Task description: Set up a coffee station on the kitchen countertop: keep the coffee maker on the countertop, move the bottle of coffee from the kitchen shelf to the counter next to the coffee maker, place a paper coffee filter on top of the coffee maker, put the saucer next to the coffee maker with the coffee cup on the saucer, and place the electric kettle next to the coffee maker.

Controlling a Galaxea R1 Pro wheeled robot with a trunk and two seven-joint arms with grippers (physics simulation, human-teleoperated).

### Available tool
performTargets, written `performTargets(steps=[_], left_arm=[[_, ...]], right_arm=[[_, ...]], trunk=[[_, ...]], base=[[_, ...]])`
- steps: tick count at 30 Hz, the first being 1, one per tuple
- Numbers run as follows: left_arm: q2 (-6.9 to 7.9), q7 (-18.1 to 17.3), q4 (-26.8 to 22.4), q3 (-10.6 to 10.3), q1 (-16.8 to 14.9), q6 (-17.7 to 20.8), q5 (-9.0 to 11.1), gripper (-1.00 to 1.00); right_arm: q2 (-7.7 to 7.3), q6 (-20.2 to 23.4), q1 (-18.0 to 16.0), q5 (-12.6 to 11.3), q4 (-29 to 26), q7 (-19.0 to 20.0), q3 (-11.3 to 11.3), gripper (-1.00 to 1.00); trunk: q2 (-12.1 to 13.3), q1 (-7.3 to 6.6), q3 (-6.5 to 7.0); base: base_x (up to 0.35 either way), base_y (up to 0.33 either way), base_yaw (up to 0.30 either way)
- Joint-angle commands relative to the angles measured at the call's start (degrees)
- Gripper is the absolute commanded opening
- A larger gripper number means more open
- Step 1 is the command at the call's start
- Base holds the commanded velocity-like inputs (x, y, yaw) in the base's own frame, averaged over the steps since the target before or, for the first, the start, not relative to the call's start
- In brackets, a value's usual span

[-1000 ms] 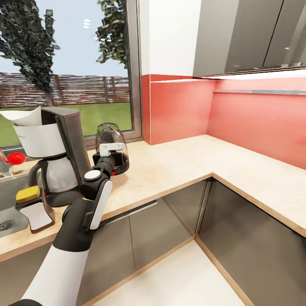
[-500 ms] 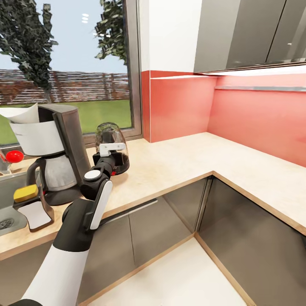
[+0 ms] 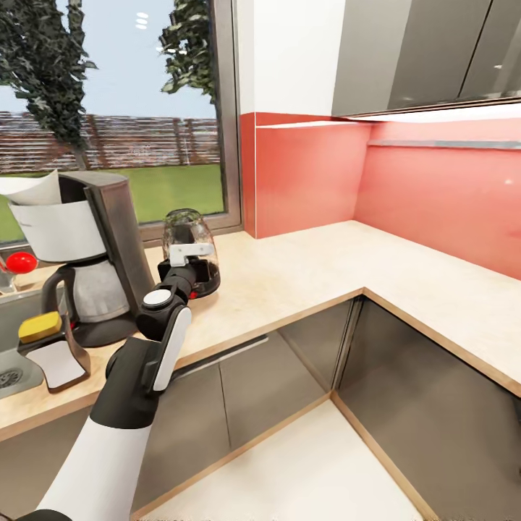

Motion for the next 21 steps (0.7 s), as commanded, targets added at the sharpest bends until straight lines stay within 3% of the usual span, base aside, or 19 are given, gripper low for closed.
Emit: performTargets(steps=[1,21], left_arm=[[0.01,0.5,-0.1,-0.1,-0.1,0.2,0.3,-1.0],[0.01,0.6,-0.1,0.0,0.0,0.2,0.3,-1.0]], right_arm=[[0.0,-0.4,-0.1,-0.1,0.2,0.0,0.3,1.0],[0.0,-0.6,-0.1,-0.1,0.2,0.3,0.3,1.0]], trunk=[[0.0,0.0,-0.14],[0.0,0.0,-0.93]], base=[[0.0,0.0,0.0],[0.0,0.0,0.0]])
